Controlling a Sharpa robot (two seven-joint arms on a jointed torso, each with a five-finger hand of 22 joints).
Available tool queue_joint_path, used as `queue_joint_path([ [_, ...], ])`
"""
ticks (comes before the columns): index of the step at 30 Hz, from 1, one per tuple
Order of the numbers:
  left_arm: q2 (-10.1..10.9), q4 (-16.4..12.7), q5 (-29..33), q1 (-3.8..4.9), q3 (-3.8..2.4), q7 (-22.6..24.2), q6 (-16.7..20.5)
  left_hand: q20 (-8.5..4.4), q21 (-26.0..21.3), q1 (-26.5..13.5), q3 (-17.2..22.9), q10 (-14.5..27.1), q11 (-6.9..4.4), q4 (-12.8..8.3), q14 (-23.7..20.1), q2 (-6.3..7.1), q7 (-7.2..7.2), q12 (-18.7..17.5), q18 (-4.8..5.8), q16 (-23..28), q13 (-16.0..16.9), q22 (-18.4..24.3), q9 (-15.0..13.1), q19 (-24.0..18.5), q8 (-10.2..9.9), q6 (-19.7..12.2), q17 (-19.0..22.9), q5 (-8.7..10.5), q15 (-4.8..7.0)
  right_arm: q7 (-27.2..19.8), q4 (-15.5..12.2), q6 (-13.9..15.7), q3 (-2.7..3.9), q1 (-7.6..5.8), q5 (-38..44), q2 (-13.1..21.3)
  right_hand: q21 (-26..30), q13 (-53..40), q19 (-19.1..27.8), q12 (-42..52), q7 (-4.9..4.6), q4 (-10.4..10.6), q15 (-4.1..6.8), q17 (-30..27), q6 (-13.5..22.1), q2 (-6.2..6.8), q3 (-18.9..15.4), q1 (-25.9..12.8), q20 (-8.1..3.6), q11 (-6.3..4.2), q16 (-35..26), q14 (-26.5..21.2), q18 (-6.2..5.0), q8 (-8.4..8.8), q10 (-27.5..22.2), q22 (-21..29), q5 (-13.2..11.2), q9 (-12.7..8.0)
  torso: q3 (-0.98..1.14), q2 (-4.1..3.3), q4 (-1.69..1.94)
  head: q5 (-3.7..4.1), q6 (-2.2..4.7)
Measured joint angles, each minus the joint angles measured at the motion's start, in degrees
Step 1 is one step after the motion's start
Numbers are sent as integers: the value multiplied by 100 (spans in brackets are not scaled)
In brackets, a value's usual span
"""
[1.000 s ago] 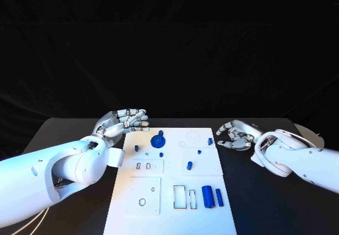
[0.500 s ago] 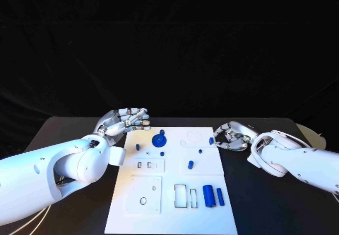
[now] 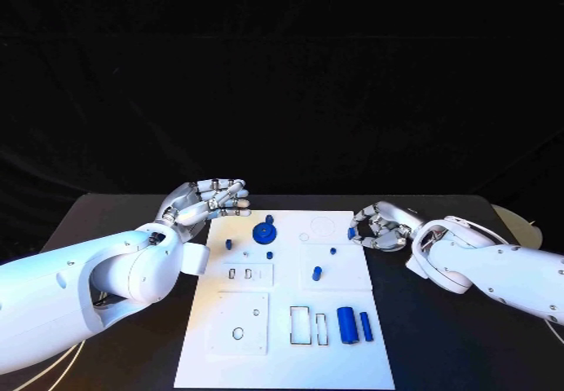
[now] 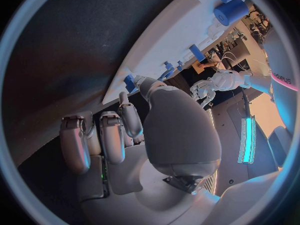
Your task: Assemble the parts on the task board
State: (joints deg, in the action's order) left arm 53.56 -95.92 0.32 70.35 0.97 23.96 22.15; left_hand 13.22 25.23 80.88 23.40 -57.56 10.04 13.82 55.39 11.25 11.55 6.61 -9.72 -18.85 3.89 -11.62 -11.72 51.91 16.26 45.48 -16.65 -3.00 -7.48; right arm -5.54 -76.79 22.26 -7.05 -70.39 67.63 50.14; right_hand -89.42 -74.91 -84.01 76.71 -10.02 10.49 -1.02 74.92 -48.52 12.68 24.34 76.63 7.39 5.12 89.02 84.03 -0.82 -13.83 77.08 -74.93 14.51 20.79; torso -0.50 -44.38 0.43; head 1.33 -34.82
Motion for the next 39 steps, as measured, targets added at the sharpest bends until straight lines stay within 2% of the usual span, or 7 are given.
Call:
queue_joint_path([
  [20, -2, 3, 0, 0, 0, -10, -1, 0, 0, 23, 17, 0, 0, -17, 0, -23, 0, 0, 0, 0, 0, -4, 0, 0, 0, 0, -4, 0, 0, 29, 27, -36, -1, 6, -2, -77, 0, 1, 0, 24, -2, -16, 0, -1, -40, -23, 16, 23, 0, 0, 0, 0, 0, 0, 0, 1, -45, 6, -2, 2, -3, -26, -23],
  [27, 0, 3, 0, 0, 0, -12, -2, 0, 22, 23, 17, 0, 0, -17, 0, -23, 0, 1, 0, 0, 0, -4, 0, 0, 0, 0, -4, 0, 0, 45, 55, -34, -1, 6, -1, -96, 0, -4, 0, 61, 83, -40, 0, -1, -336, -156, 106, 59, 0, -53, 0, 0, 0, -171, 53, 2, -100, 76, -1, 2, -3, -29, -23],
  [28, 0, 3, 0, 0, 0, -13, -2, 0, 22, 23, 17, 0, 0, -17, 0, -24, 0, 1, 0, 0, 0, -4, 0, 0, 0, 0, -4, 0, 0, 47, 59, -33, -1, 6, -1, -97, 0, -4, 0, 70, 104, -60, 13, -1, -396, -224, 126, 68, 0, -73, 0, -7, 0, -208, 73, 2, -100, 90, -1, 2, -3, -29, -23],
  [35, 3, 3, 0, 0, 0, -16, -2, 0, 22, 23, 17, 0, 0, -17, 0, -23, 0, 1, 0, 0, 0, -3, 5, 0, 0, 0, -4, 0, 0, 55, 77, -16, 0, 6, -1, -122, 0, -4, 1, 148, 228, -110, 131, -2, -596, -321, 176, 60, -113, -177, 0, -1, 0, -414, 177, 3, -237, 167, 2, 2, -3, -24, -28],
  [39, 5, 2, 0, 0, 0, -19, -2, 0, 22, 23, 17, 0, 0, -17, 0, -23, 0, 1, 0, 0, 0, -3, 5, 0, 0, 0, -3, 0, 0, 62, 77, 28, 0, 6, 3, -141, -28, -3, 1, 149, 240, -129, 160, -2, -607, -381, 193, 90, -133, -216, 0, 6, 0, -506, 216, -2, -256, 171, 2, 1, -8, -24, -37],
])
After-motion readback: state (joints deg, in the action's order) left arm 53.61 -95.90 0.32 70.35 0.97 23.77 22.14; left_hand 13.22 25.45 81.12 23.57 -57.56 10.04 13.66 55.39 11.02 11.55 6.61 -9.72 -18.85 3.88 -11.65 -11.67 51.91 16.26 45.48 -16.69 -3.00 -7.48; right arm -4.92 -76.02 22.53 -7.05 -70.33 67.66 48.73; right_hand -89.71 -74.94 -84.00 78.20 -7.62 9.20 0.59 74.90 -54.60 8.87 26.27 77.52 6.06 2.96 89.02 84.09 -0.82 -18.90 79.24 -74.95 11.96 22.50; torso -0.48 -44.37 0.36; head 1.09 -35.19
